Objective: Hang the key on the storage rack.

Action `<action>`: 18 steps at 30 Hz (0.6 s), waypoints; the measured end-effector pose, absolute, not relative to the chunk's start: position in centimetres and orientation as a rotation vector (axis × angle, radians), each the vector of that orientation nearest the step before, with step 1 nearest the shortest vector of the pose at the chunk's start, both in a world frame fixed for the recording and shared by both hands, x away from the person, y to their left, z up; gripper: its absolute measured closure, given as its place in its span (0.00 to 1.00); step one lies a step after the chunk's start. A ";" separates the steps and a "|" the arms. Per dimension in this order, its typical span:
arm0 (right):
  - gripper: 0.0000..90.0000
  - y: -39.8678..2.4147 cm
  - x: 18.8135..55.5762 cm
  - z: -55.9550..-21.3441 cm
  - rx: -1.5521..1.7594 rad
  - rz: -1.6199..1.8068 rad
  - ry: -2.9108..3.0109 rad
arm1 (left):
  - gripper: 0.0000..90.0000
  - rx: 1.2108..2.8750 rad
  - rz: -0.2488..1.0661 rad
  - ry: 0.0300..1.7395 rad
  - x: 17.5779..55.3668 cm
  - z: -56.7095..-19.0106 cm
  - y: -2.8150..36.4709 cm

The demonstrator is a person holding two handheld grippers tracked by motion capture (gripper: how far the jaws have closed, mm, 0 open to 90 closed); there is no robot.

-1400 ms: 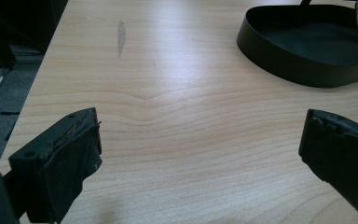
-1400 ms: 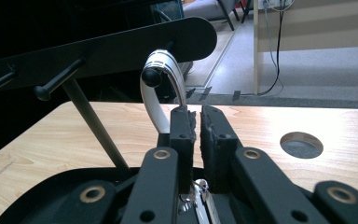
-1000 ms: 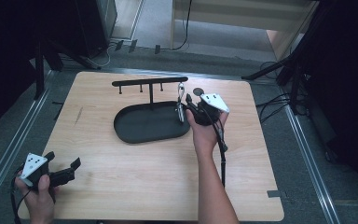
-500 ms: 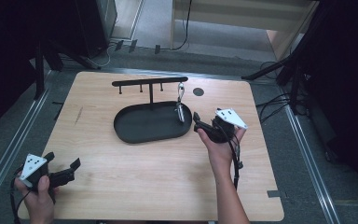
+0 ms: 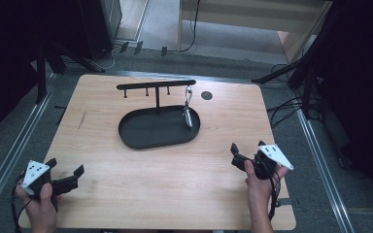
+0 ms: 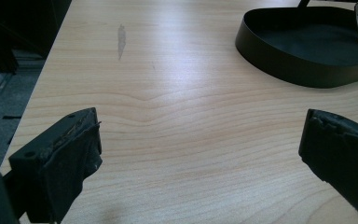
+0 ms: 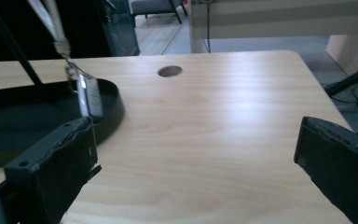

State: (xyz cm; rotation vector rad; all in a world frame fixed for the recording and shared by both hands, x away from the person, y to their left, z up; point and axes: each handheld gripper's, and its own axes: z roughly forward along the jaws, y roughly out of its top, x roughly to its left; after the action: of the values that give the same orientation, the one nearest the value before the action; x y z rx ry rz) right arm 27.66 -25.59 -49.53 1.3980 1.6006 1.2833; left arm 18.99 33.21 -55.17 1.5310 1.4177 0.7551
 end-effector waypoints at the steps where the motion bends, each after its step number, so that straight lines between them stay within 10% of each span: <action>1: 0.00 -25.6 27.7 -49.5 1.398 1.283 1.601 | 0.00 1.534 0.755 1.417 19.0 -55.2 33.2; 18: 0.00 -34.5 23.1 -54.1 1.507 1.198 1.537 | 0.00 1.548 0.771 1.423 19.0 -55.1 33.0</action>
State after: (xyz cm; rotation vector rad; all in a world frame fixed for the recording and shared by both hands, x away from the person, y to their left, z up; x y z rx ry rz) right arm 23.10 -34.49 -54.11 1.5074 1.5370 1.1975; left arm 19.05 32.96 -55.15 1.5483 1.4228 0.7711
